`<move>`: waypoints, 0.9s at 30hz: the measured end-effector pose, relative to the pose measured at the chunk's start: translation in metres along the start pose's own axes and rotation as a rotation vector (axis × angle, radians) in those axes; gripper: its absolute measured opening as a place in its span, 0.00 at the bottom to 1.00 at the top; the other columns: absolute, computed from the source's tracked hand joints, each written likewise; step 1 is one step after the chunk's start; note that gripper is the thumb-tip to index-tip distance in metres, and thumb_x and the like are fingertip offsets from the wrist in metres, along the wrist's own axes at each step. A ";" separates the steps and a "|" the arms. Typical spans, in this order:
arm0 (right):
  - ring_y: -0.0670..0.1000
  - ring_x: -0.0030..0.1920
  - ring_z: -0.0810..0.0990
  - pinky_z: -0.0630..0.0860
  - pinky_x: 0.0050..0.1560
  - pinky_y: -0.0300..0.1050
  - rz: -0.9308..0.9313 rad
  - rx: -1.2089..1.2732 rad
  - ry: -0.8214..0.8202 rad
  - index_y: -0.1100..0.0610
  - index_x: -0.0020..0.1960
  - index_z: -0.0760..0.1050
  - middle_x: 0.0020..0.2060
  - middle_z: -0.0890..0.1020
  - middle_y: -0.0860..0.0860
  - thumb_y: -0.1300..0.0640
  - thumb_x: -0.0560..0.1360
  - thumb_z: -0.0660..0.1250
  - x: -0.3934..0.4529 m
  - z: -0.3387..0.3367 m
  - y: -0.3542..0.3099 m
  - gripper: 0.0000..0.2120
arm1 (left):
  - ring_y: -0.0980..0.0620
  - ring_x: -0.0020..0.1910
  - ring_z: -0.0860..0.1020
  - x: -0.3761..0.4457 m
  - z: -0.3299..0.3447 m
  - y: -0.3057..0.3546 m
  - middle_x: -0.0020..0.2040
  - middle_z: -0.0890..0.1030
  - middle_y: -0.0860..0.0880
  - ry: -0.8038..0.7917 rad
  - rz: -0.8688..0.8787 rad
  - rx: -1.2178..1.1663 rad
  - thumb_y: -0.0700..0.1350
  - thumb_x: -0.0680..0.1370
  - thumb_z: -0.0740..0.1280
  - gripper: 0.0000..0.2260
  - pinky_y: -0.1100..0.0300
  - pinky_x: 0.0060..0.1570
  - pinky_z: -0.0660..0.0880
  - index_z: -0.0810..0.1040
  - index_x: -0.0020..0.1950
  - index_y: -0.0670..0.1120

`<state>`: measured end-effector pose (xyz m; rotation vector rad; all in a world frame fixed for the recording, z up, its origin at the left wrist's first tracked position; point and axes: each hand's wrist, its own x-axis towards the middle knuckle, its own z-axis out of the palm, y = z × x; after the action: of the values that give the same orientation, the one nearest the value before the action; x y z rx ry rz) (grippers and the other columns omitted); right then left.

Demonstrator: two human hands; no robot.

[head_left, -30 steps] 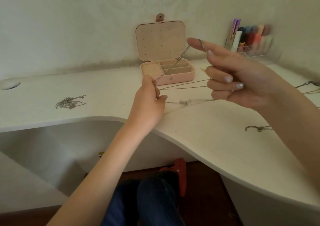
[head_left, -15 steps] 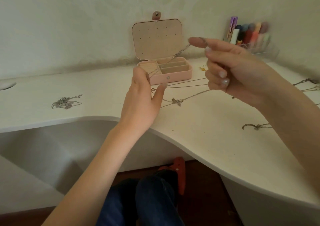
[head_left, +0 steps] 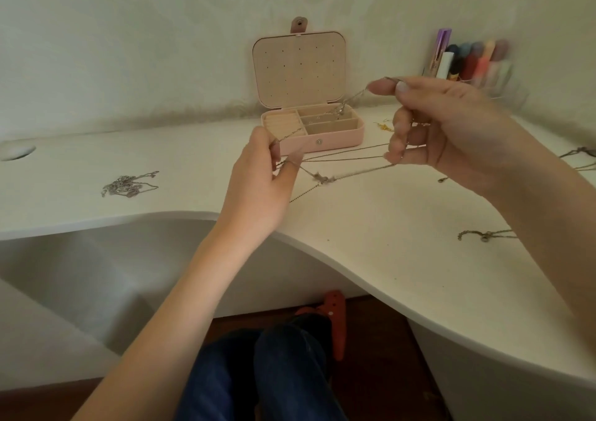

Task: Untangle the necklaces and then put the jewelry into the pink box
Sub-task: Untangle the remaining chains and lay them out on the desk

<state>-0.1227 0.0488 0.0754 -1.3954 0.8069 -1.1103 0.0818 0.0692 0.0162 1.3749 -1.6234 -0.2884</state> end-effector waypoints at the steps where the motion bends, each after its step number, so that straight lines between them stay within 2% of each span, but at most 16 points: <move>1: 0.48 0.26 0.77 0.80 0.34 0.44 0.008 -0.010 0.003 0.55 0.54 0.79 0.26 0.75 0.49 0.56 0.79 0.60 0.000 -0.001 0.000 0.10 | 0.58 0.28 0.67 0.001 0.000 -0.001 0.35 0.67 0.54 -0.030 -0.066 -0.049 0.45 0.80 0.62 0.14 0.65 0.28 0.62 0.60 0.39 0.53; 4: 0.48 0.26 0.78 0.80 0.34 0.43 0.055 -0.024 0.007 0.55 0.54 0.79 0.26 0.77 0.48 0.55 0.80 0.60 0.002 -0.003 0.001 0.11 | 0.54 0.22 0.66 0.003 -0.001 0.000 0.35 0.67 0.53 -0.091 -0.292 -0.302 0.46 0.80 0.61 0.10 0.64 0.21 0.59 0.64 0.41 0.49; 7: 0.46 0.25 0.77 0.79 0.34 0.41 0.078 -0.023 0.003 0.55 0.55 0.79 0.27 0.77 0.48 0.54 0.80 0.59 0.002 -0.004 0.003 0.11 | 0.55 0.19 0.65 0.004 -0.003 0.004 0.35 0.66 0.51 -0.125 -0.395 -0.350 0.48 0.80 0.61 0.10 0.68 0.18 0.56 0.65 0.42 0.47; 12: 0.44 0.21 0.69 0.76 0.29 0.38 0.084 -0.043 0.002 0.54 0.56 0.79 0.23 0.72 0.47 0.54 0.80 0.60 0.002 -0.003 0.002 0.11 | 0.55 0.19 0.66 0.003 -0.002 0.005 0.33 0.68 0.52 -0.138 -0.417 -0.259 0.51 0.80 0.61 0.09 0.65 0.19 0.58 0.68 0.43 0.47; 16: 0.44 0.19 0.63 0.72 0.27 0.37 0.080 -0.090 0.021 0.55 0.57 0.79 0.20 0.68 0.47 0.56 0.79 0.61 0.002 -0.003 0.004 0.11 | 0.55 0.19 0.62 0.002 0.000 0.012 0.34 0.65 0.50 -0.184 -0.462 -0.330 0.50 0.80 0.60 0.10 0.67 0.19 0.55 0.71 0.46 0.45; 19: 0.44 0.19 0.60 0.70 0.25 0.36 0.071 -0.134 0.035 0.54 0.57 0.80 0.20 0.66 0.47 0.56 0.78 0.63 0.002 -0.002 0.006 0.10 | 0.56 0.18 0.59 0.001 -0.001 0.019 0.34 0.63 0.50 -0.251 -0.484 -0.405 0.55 0.80 0.60 0.15 0.69 0.19 0.53 0.74 0.40 0.46; 23: 0.45 0.19 0.59 0.67 0.23 0.36 0.050 -0.249 0.034 0.55 0.55 0.80 0.21 0.66 0.48 0.55 0.78 0.64 0.001 0.000 0.008 0.10 | 0.55 0.21 0.54 -0.001 0.000 0.025 0.27 0.58 0.52 -0.313 -0.483 -0.475 0.59 0.78 0.61 0.20 0.69 0.21 0.50 0.75 0.31 0.49; 27: 0.44 0.20 0.61 0.63 0.22 0.36 0.028 -0.365 0.069 0.58 0.53 0.78 0.22 0.68 0.48 0.54 0.76 0.68 0.001 0.003 0.013 0.10 | 0.55 0.22 0.53 -0.002 -0.001 0.026 0.26 0.55 0.52 -0.376 -0.485 -0.457 0.61 0.77 0.60 0.23 0.67 0.22 0.48 0.77 0.31 0.45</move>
<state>-0.1174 0.0469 0.0633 -1.6468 1.1172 -1.0274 0.0656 0.0802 0.0331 1.3832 -1.3654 -1.1889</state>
